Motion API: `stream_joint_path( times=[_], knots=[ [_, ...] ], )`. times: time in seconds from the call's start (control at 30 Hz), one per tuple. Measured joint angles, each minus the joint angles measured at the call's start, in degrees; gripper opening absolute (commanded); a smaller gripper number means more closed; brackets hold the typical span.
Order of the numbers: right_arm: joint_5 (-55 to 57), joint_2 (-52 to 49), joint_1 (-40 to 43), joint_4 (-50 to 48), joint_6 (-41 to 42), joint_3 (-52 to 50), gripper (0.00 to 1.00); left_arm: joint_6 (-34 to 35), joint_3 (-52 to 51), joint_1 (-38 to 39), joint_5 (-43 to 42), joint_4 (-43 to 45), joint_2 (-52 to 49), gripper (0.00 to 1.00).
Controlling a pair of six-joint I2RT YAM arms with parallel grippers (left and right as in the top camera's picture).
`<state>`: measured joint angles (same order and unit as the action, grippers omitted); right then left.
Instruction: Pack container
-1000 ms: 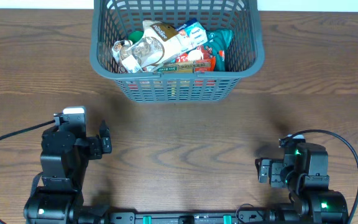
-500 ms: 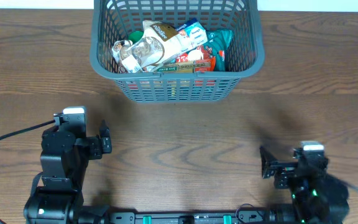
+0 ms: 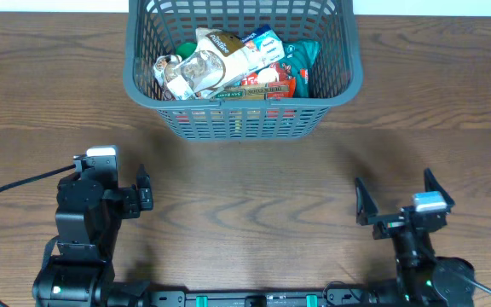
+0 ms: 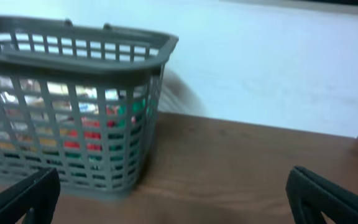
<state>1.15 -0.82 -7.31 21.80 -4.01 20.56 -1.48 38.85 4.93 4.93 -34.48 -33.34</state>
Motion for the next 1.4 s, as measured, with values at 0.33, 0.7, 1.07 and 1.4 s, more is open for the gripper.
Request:
stream_joint_path(
  times=[0.33,0.7,1.07,1.4],
  knots=[
    [5.09,0.09,-1.90,-0.48,-0.22,-13.14,0.99,0.00,0.00,0.00,0.00,-0.02,0.00,0.98],
    [3.78,0.09,-0.09,-0.52,-0.24,-14.01,0.99,0.00,0.00,0.00,0.00,-0.04,-0.02,0.99],
    [3.58,0.09,0.13,-0.55,-0.24,-14.01,0.99,0.00,0.00,0.00,0.00,-0.02,-0.04,0.98],
    [3.56,0.09,0.17,-0.55,-0.24,-14.01,0.99,0.00,0.00,0.00,0.00,-0.02,-0.04,0.98]
  ],
)
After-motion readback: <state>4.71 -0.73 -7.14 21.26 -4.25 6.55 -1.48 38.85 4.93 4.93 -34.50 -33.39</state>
